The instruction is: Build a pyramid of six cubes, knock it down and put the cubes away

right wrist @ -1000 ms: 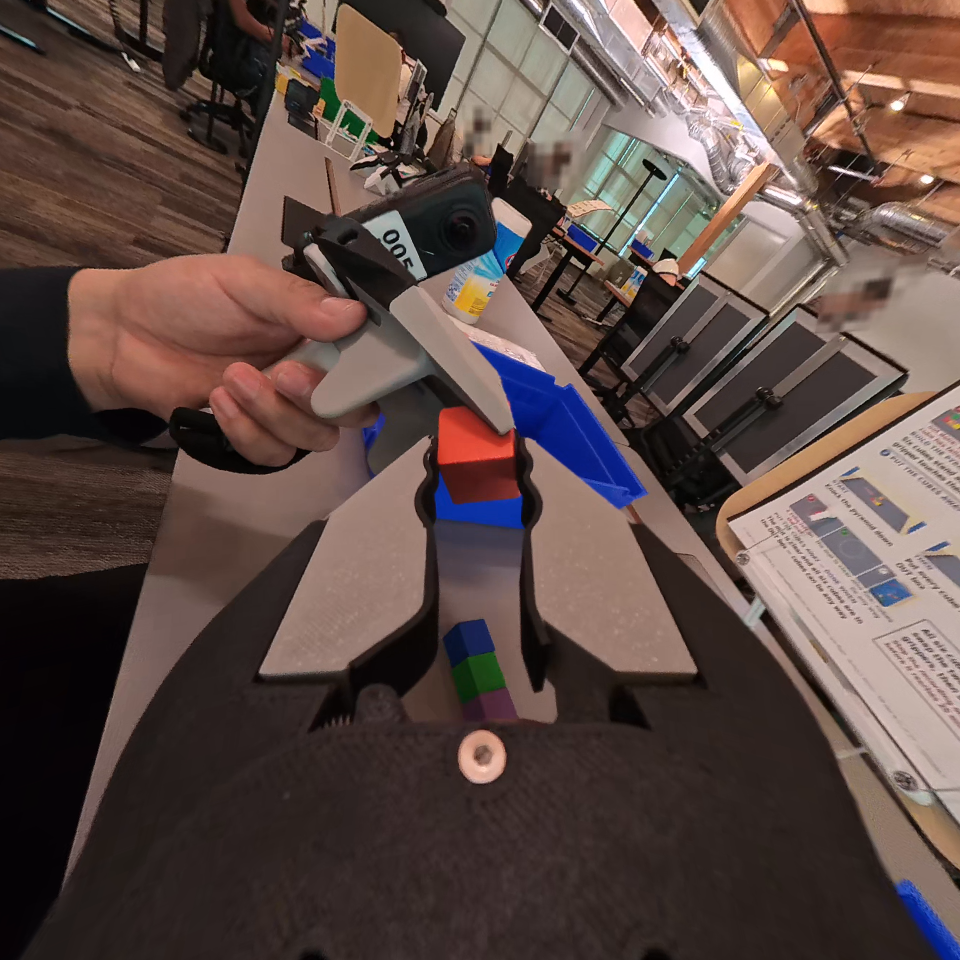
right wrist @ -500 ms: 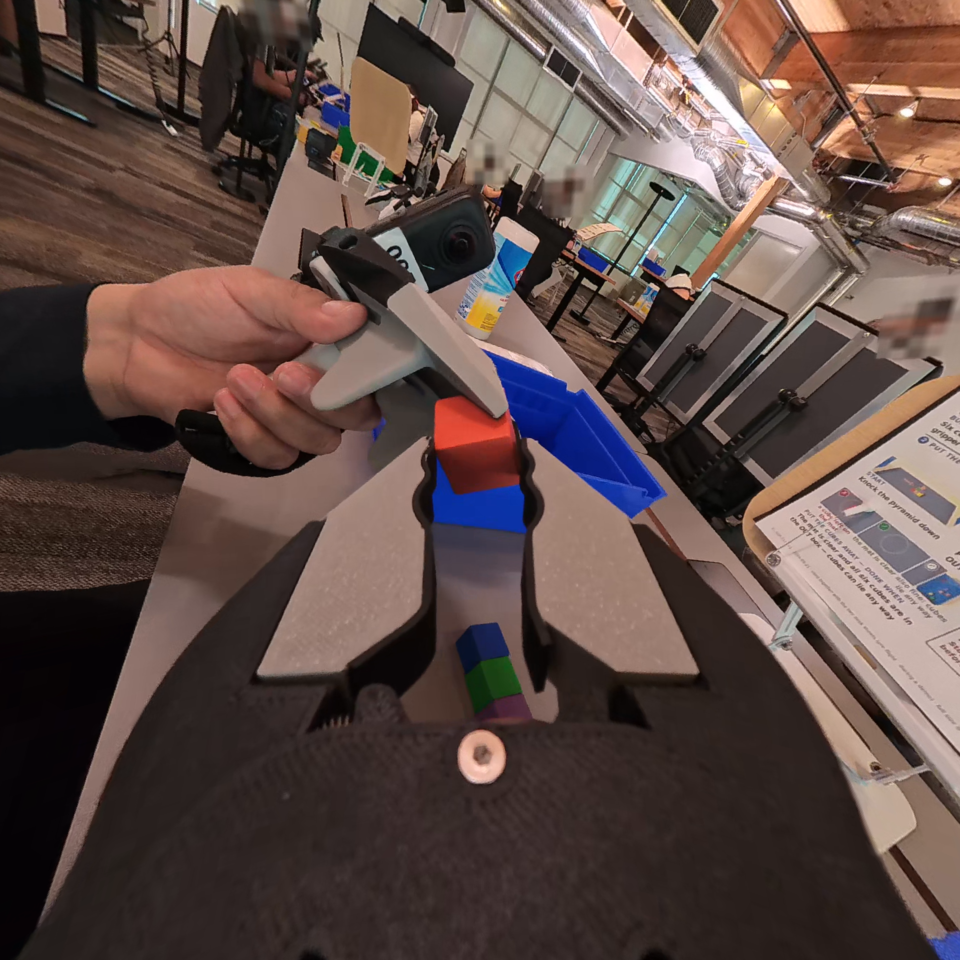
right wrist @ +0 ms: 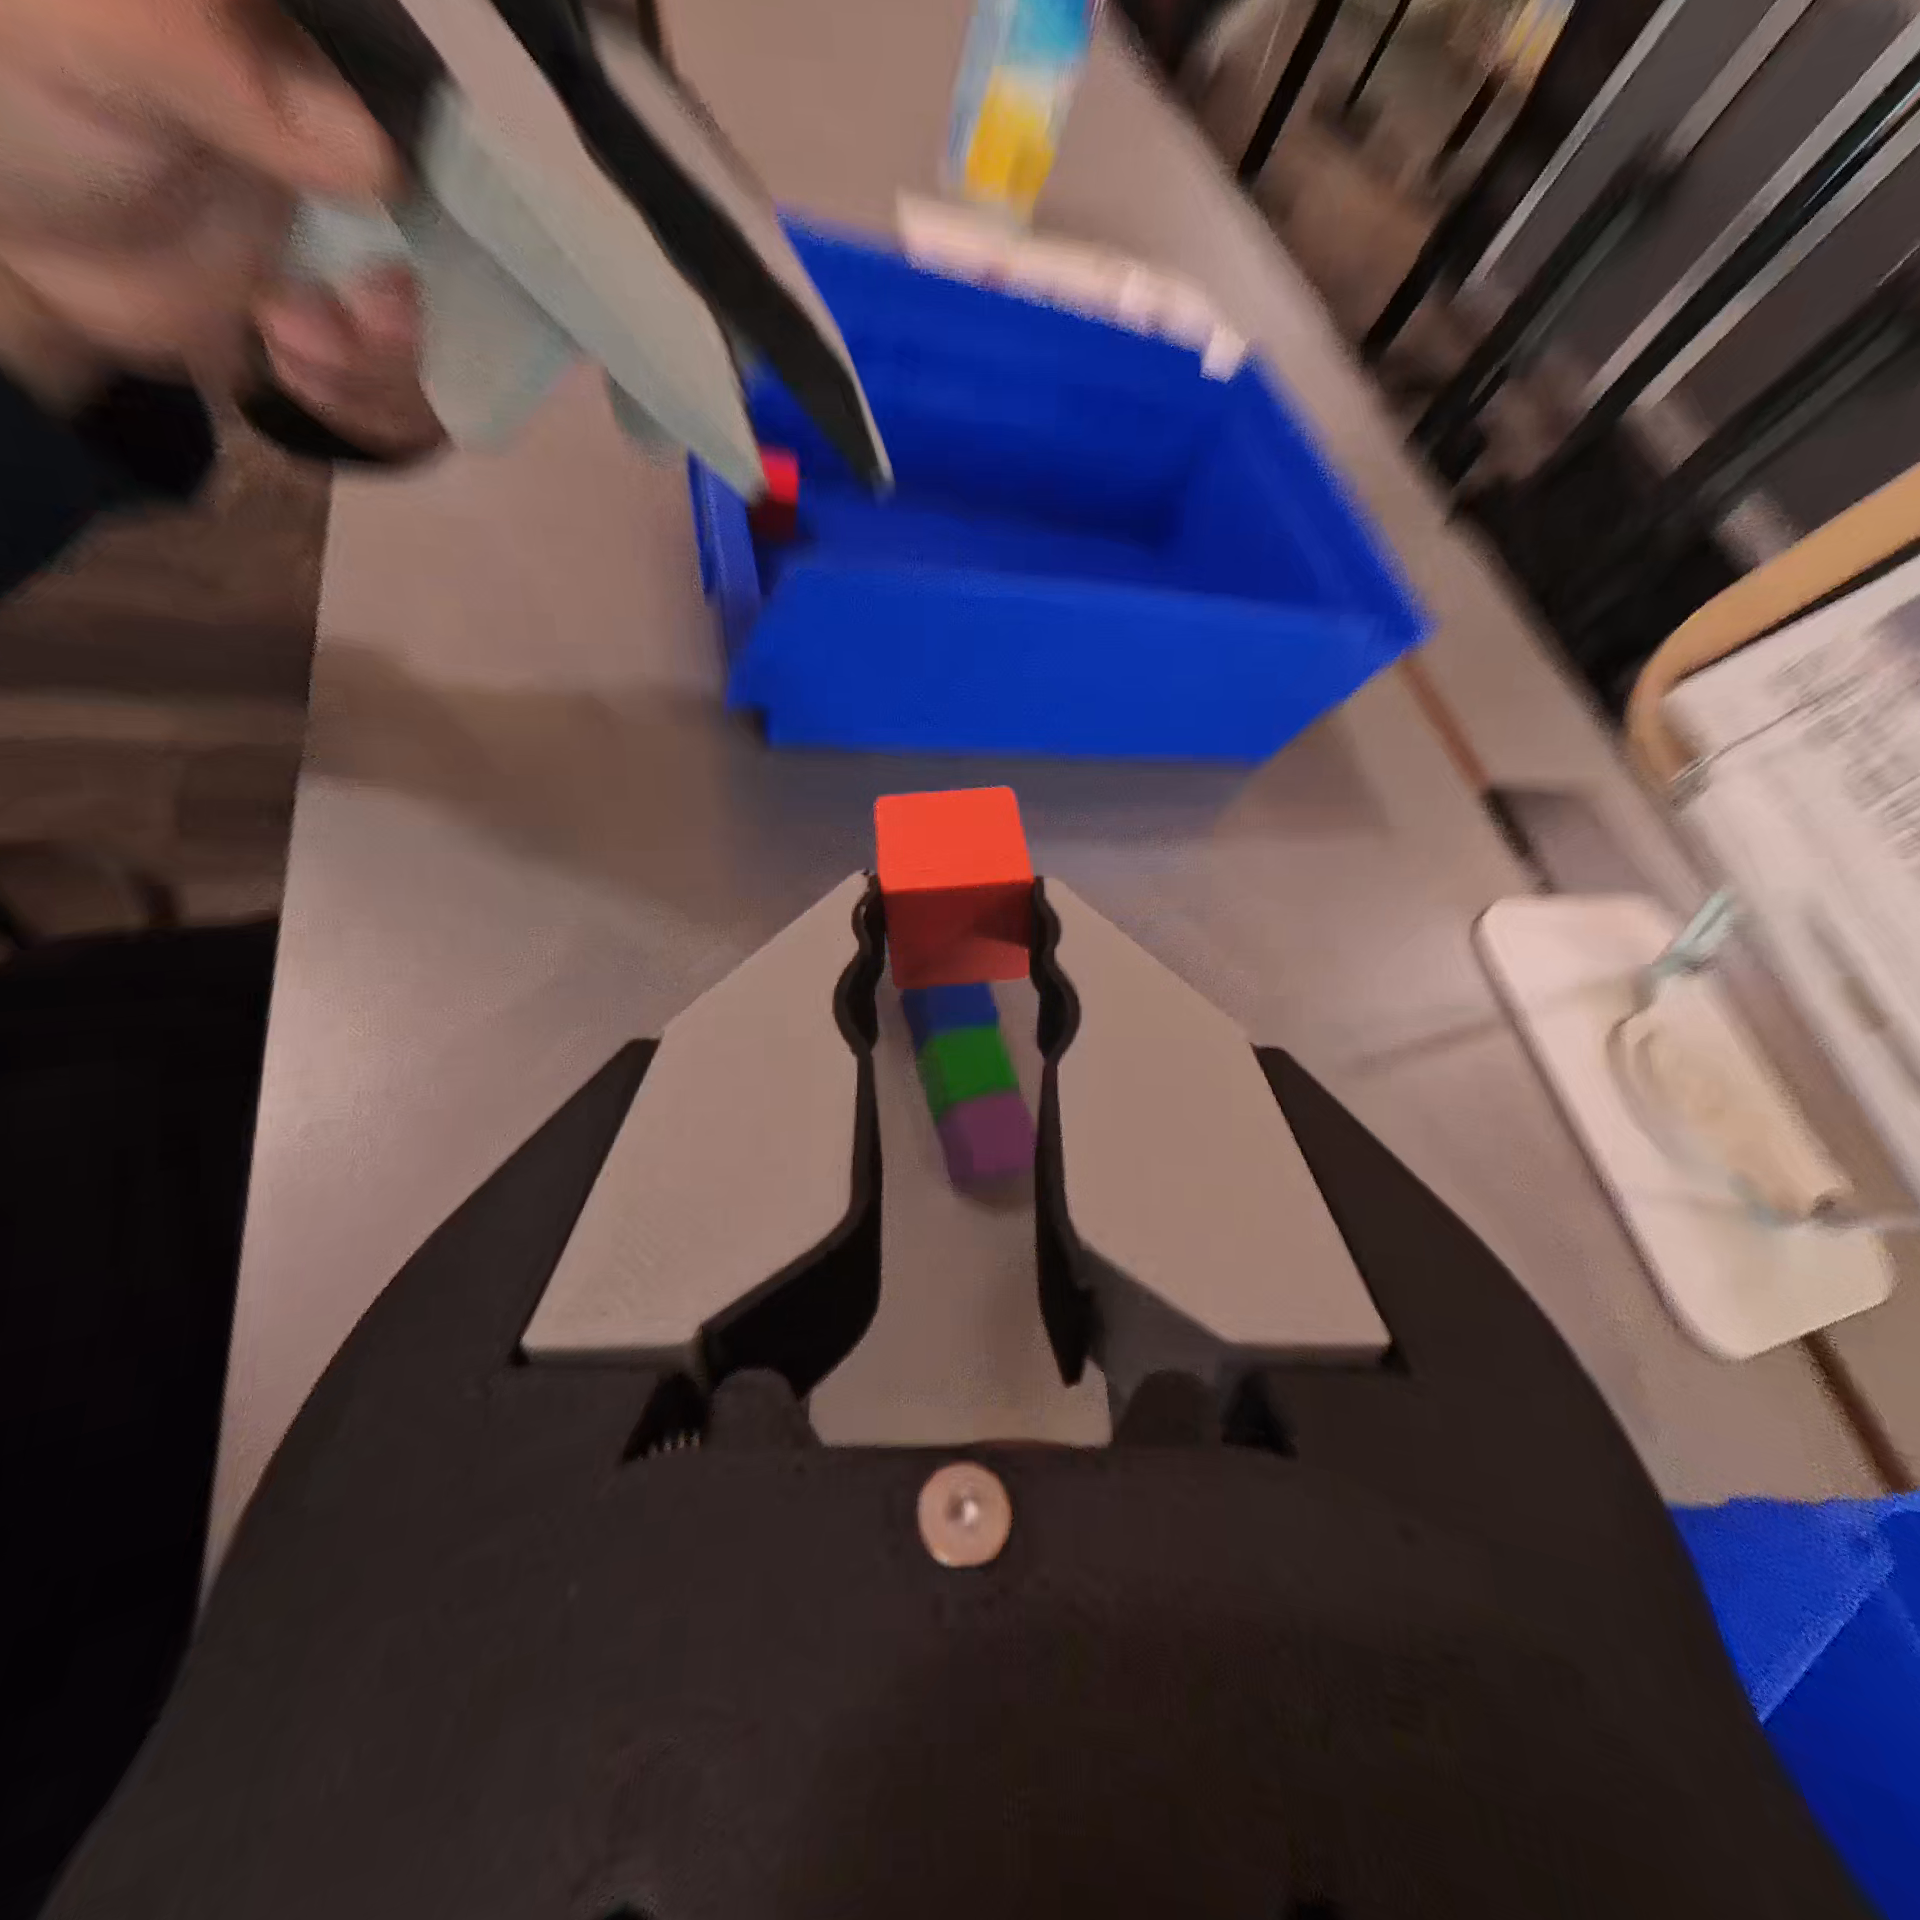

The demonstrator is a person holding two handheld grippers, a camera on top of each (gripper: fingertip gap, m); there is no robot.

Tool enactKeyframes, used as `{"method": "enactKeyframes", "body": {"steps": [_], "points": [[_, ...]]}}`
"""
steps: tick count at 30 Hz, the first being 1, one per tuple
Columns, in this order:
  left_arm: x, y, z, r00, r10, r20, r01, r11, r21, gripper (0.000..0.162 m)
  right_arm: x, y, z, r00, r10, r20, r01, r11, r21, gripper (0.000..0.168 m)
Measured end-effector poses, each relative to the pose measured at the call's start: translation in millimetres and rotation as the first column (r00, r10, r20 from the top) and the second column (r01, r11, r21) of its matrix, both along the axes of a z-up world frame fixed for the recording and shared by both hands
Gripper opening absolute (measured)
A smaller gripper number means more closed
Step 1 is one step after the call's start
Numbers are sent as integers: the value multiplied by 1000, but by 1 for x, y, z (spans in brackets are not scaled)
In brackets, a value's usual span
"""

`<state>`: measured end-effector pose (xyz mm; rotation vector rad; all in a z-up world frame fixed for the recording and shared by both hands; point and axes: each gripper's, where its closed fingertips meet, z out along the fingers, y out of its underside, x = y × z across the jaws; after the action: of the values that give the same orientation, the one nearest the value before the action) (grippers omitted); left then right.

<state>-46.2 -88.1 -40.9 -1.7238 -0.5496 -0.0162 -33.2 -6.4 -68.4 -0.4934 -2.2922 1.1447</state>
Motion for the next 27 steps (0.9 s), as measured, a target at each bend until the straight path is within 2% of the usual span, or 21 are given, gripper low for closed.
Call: {"method": "enactKeyframes", "body": {"steps": [3,6,8,13,23,27], "points": [[1,-22,-15,998,27,-53,-35,985,-171,39,-20,7,-34,986,-8,169,-17,989,149,25],[2,-25,-14,996,48,-79,-62,980,-188,38,-30,8,-67,942,-26,336,-77,954,289,25],[5,-22,-10,995,41,-90,-57,983,-174,37,-37,9,-80,926,-53,374,-96,924,370,25],[5,-20,-17,995,24,-95,-42,980,-194,37,-41,4,-93,885,-72,460,-155,886,437,25],[1,-20,-19,996,22,-91,-39,980,-195,37,-43,11,-105,838,-138,528,-234,783,576,25],[1,-20,-17,995,24,-94,-41,981,-189,37,-44,9,-107,836,-146,529,-236,773,588,25]]}}
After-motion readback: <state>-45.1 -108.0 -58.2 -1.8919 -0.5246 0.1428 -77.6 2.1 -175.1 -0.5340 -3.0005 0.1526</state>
